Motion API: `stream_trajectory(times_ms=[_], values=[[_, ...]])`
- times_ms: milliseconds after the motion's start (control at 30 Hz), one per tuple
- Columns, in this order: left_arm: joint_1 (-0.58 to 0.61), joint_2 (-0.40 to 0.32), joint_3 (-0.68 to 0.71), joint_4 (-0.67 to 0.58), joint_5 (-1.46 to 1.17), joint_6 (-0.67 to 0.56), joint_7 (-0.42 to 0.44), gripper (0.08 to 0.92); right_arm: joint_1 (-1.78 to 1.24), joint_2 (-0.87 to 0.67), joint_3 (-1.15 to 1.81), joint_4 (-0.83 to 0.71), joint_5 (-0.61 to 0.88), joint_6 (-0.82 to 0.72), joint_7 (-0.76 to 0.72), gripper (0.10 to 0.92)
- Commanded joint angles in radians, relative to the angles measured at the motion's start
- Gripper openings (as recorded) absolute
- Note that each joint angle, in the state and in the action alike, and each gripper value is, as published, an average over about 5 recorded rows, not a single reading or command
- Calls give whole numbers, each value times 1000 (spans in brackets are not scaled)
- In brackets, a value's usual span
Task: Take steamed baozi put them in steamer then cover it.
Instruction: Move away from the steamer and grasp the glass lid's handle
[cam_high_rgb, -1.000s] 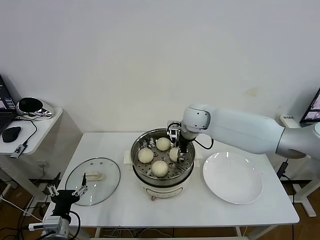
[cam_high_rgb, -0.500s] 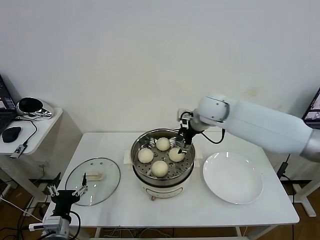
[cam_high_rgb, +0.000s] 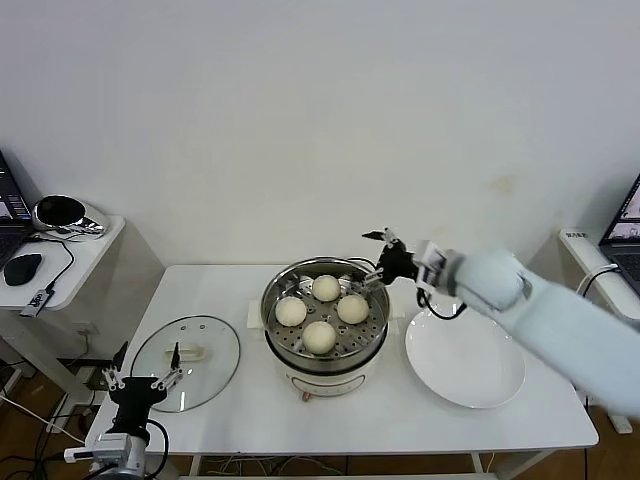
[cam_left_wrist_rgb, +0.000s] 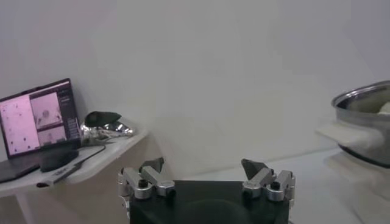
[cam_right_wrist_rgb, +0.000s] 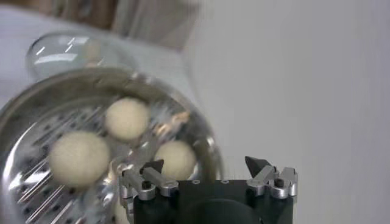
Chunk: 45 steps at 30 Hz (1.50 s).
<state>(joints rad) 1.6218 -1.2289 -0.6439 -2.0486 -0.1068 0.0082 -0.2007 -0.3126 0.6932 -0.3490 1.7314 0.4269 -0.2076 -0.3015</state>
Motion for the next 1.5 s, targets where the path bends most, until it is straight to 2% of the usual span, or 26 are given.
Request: stream_trajectory(times_ms=[33,167,300,400,600,767,1033,1500], values=[[-6,-32,52,14,119,-71,-33,823,-970,285,905,87,-338,530,154,823],[-15,-55,68,57,302,-136,-68,823,-1066,502,1066,100,-377,619,133,823],[-21,-54,53,87,456,-135,-85,823,-1117,637,1180,131,-365,610,130,823],[-32,-12,18,120,644,-125,-73,823,-1157,703,1233,161,-344,550,155,823],[-49,141,-40,211,1041,-89,7,823,-1222,738,1305,212,-332,448,244,823],[-51,157,-33,292,1355,-126,0,823,-1258,753,1369,238,-303,407,289,823],[-135,177,32,390,1434,-96,66,823,-1257,772,1392,224,-302,403,302,823],[-319,212,93,566,1430,-118,50,823,-1272,815,1408,226,-309,402,312,823]])
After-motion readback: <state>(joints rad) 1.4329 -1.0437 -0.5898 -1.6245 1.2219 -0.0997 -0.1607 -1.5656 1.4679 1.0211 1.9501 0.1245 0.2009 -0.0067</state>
